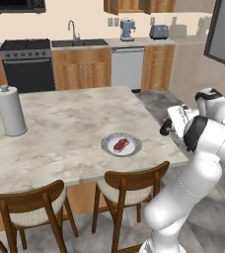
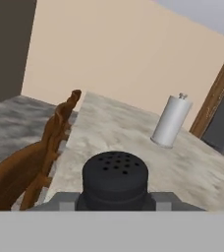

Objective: Retrieve the shaker from the cabinet and place it next the steak on a plate on the dining table.

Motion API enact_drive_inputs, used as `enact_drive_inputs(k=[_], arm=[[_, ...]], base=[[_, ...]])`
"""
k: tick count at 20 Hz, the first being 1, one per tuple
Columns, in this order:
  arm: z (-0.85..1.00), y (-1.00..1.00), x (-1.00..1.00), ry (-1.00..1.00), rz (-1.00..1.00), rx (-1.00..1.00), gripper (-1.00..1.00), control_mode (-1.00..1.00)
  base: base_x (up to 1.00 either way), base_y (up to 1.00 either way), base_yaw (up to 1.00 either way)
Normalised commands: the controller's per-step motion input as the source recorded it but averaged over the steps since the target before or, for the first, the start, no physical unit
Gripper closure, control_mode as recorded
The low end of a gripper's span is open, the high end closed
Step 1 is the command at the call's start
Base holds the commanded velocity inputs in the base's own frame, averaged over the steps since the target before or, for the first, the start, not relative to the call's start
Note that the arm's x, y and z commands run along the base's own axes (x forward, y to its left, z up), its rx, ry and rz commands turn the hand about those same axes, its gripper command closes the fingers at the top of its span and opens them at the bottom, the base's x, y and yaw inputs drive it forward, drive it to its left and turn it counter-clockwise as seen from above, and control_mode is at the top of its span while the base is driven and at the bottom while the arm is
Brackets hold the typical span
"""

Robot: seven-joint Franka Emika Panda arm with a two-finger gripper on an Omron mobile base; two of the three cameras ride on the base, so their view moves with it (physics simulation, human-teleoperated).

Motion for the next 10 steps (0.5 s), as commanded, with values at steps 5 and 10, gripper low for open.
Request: enact_drive_inputs(k=[5, 10], arm=[[-0.20, 0.11, 0.24, 0.06, 0.00, -0.04, 1.00, -1.00], [-0.07, 0.02, 0.18, 0.25, 0.00, -0.05, 1.00, -1.00]], base=[[0.00, 0.00, 0.00], [0.00, 0.00, 0.00]])
